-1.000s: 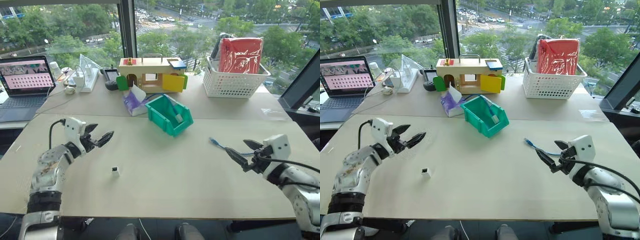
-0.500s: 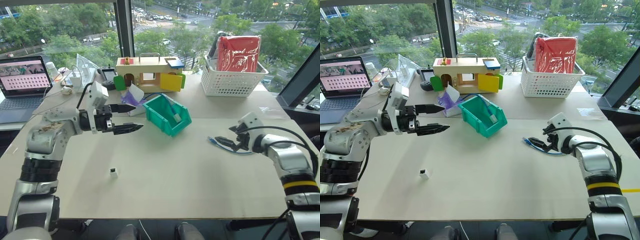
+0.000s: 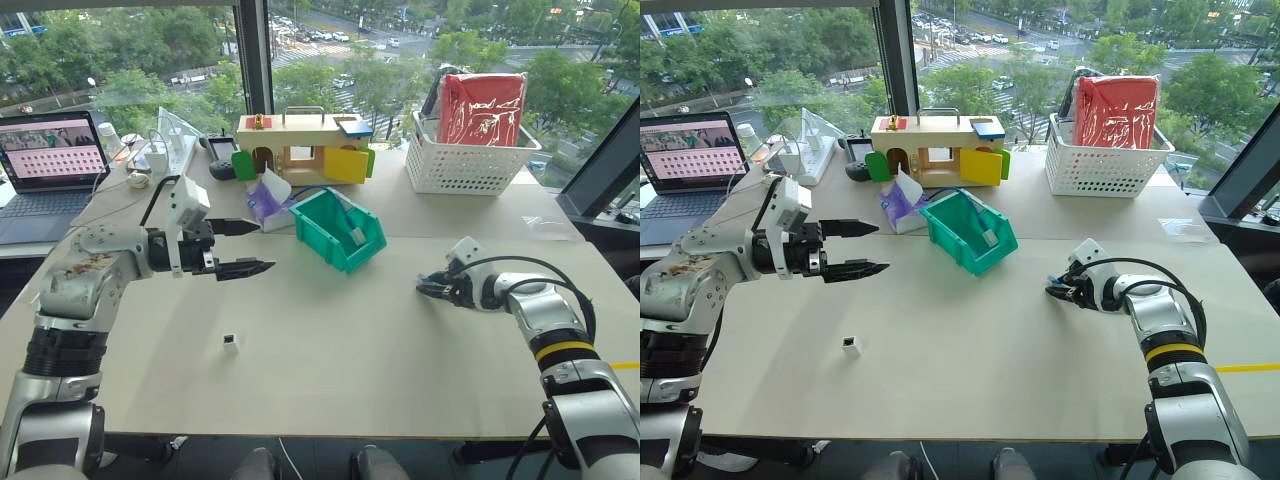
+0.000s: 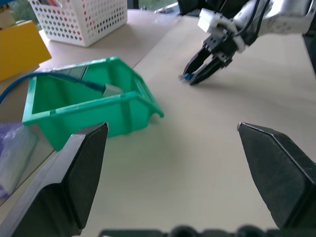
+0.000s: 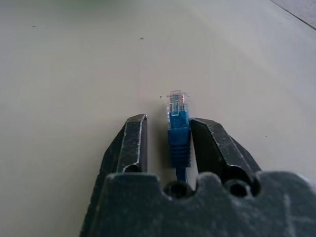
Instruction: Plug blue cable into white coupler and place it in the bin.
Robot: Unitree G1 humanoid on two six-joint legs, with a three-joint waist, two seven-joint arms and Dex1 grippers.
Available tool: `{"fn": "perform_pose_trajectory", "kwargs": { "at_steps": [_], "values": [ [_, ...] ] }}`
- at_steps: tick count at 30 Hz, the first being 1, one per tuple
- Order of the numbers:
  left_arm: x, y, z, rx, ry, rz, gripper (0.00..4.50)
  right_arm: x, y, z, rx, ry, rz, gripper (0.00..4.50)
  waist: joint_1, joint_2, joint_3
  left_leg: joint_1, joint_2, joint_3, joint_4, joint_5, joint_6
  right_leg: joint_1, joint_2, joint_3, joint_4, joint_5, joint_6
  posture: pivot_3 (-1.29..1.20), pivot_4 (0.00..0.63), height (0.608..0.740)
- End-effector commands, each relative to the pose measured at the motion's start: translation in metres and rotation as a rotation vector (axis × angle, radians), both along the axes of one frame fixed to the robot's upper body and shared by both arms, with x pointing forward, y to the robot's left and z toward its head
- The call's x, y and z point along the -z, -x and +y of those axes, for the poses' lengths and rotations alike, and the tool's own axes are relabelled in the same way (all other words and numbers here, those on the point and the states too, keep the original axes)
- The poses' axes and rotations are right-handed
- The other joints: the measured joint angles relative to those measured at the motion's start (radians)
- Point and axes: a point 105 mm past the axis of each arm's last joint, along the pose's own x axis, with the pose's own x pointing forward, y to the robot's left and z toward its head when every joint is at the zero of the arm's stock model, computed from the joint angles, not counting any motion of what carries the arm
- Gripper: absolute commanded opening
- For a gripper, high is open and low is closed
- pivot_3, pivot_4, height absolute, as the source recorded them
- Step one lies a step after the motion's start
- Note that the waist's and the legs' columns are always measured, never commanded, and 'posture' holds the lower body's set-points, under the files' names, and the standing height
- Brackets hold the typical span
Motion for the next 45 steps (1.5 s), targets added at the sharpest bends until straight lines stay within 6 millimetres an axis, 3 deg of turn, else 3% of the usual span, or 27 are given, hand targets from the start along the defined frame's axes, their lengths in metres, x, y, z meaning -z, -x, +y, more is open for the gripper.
{"fn": "perform_pose_trajectory", "kwargs": {
  "at_steps": [1, 7, 11, 16, 18, 19, 23, 28, 33, 37, 43, 45],
  "values": [
    [-0.002, 0.001, 0.001, 0.022, -0.029, -0.030, 4.48, -0.011, 0.000, 0.009, -0.009, -0.026, 0.010, 0.27, 0.001, 0.000, 0.000, 0.000, 0.000, 0.000, 0.000, 0.000, 0.000, 0.000, 0.000, 0.000, 0.000, 0.000, 0.000, 0.00, 0.150, 0.730],
    [-0.003, 0.001, -0.009, 0.100, -0.022, -0.021, 4.48, -0.035, 0.020, 0.076, -0.270, -0.080, 0.022, 0.12, -0.001, 0.001, 0.000, -0.001, 0.000, 0.000, 0.000, 0.000, 0.000, -0.002, 0.001, 0.000, 0.001, 0.000, 0.000, 0.00, 0.150, 0.730],
    [0.002, 0.001, -0.020, 0.160, -0.051, -0.014, 4.48, -0.032, 0.049, 0.118, -0.491, -0.018, 0.073, 0.12, 0.002, 0.001, 0.000, -0.001, 0.001, 0.000, 0.000, 0.000, 0.000, -0.002, 0.001, 0.000, 0.002, 0.000, 0.000, 0.00, 0.150, 0.730],
    [0.016, 0.004, -0.038, 0.250, -0.121, -0.005, 4.48, -0.022, 0.071, 0.146, -0.693, 0.108, 0.081, 0.12, 0.011, 0.001, 0.000, -0.002, 0.000, 0.000, 0.001, 0.000, 0.000, -0.002, 0.000, 0.000, 0.002, 0.000, 0.000, 0.00, 0.150, 0.730],
    [0.022, 0.006, -0.049, 0.292, -0.140, 0.001, 4.48, -0.018, 0.076, 0.154, -0.739, 0.150, 0.078, 1.14, 0.014, 0.001, 0.000, -0.003, 0.000, 0.000, 0.002, 0.000, 0.000, -0.002, 0.000, 0.000, 0.002, 0.000, 0.000, 0.00, 0.150, 0.730],
    [0.024, 0.007, -0.054, 0.314, -0.142, 0.007, 4.48, -0.017, 0.079, 0.155, -0.757, 0.157, 0.090, 1.36, 0.014, 0.001, 0.000, -0.003, 0.000, 0.000, 0.002, 0.000, 0.000, -0.002, 0.000, 0.000, 0.002, 0.000, 0.000, 0.00, 0.150, 0.730],
    [0.034, 0.012, -0.072, 0.401, -0.167, 0.021, 4.48, -0.029, 0.078, 0.148, -0.732, 0.141, 0.080, 2.72, 0.014, 0.001, 0.000, -0.003, 0.000, -0.001, 0.003, 0.000, 0.000, -0.003, 0.001, 0.000, 0.002, 0.000, 0.000, 0.00, 0.150, 0.730],
    [0.056, 0.012, -0.092, 0.464, -0.248, 0.027, 4.48, -0.061, 0.071, 0.123, -0.576, 0.042, 0.021, 4.43, 0.016, 0.001, 0.000, -0.004, 0.000, -0.001, 0.003, 0.000, 0.000, -0.003, 0.000, 0.000, 0.002, 0.000, 0.000, 0.00, 0.150, 0.730],
    [0.081, 0.007, -0.098, 0.475, -0.350, 0.003, 4.48, -0.088, 0.057, 0.075, -0.285, 0.010, -0.092, 4.48, 0.023, 0.001, 0.000, -0.004, 0.000, -0.001, 0.003, 0.000, 0.000, -0.003, 0.000, -0.001, 0.002, 0.000, 0.000, 0.00, 0.150, 0.730],
    [0.092, 0.003, -0.107, 0.465, -0.364, 0.021, 4.48, -0.093, 0.060, 0.042, -0.098, -0.019, -0.123, 4.48, 0.027, 0.001, 0.000, -0.005, 0.000, -0.001, 0.003, 0.000, 0.000, -0.003, 0.000, -0.001, 0.001, 0.000, 0.000, 0.00, 0.150, 0.730],
    [0.097, 0.002, -0.129, 0.462, -0.231, 0.136, 4.48, -0.094, 0.071, 0.036, -0.016, -0.081, -0.131, 4.48, 0.024, 0.001, 0.000, -0.006, 0.000, -0.002, 0.004, 0.000, 0.000, -0.004, 0.000, -0.001, 0.001, 0.000, 0.000, 0.00, 0.150, 0.730],
    [0.106, -0.003, -0.131, 0.451, -0.280, 0.120, 4.48, -0.100, 0.069, 0.029, 0.045, -0.111, -0.150, 4.48, 0.022, 0.001, 0.000, -0.006, 0.000, -0.002, 0.005, 0.000, 0.001, -0.004, 0.001, -0.001, 0.002, 0.000, 0.000, 0.00, 0.150, 0.730]
  ]
}}
